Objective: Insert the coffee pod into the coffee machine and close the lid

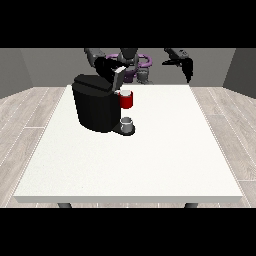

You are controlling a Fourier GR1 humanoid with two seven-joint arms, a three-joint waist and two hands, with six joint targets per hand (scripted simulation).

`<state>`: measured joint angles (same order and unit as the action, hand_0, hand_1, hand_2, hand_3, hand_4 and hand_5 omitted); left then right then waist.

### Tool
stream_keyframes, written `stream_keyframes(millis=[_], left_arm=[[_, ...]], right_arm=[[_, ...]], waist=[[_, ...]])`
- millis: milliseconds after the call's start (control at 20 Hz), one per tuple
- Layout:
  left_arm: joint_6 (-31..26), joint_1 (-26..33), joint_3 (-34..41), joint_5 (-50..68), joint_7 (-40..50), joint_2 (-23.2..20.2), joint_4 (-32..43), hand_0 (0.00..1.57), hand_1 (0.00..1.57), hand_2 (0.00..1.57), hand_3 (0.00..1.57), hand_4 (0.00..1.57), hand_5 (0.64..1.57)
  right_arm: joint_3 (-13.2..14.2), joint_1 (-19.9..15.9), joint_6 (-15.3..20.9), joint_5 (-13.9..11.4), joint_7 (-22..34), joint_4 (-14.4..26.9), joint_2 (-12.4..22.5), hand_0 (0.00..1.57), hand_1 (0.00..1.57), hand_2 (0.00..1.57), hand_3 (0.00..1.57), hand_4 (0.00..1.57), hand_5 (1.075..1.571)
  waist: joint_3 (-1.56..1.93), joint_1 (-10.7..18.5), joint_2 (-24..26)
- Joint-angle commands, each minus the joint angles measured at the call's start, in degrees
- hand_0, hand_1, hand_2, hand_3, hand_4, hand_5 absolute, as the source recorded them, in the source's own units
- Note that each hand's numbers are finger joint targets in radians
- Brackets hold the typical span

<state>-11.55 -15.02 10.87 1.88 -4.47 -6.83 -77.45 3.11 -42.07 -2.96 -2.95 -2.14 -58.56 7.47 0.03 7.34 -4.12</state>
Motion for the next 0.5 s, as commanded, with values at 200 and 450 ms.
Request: stream_keyframes(millis=[200, 450], left_arm=[[1.71, 0.06, -0.63, -0.28, 0.51, 0.45, 0.99, 0.00, 0.00, 0.00, 0.00, 0.18, 1.571], [1.10, 0.32, -3.39, -0.59, 0.03, 1.71, -1.93, 0.00, 0.00, 0.00, 0.00, 0.00, 1.571]], right_arm=[[-3.75, -2.20, 0.29, -4.47, -1.38, 0.53, -1.89, 0.00, 0.00, 0.00, 0.00, 0.15, 1.571], [-2.09, -5.68, 2.19, -5.12, 0.90, 2.80, -2.21, 0.00, 0.00, 0.00, 0.00, 0.12, 1.571]], waist=[[-0.03, -0.26, 0.65], [-0.03, 1.59, 1.71]])
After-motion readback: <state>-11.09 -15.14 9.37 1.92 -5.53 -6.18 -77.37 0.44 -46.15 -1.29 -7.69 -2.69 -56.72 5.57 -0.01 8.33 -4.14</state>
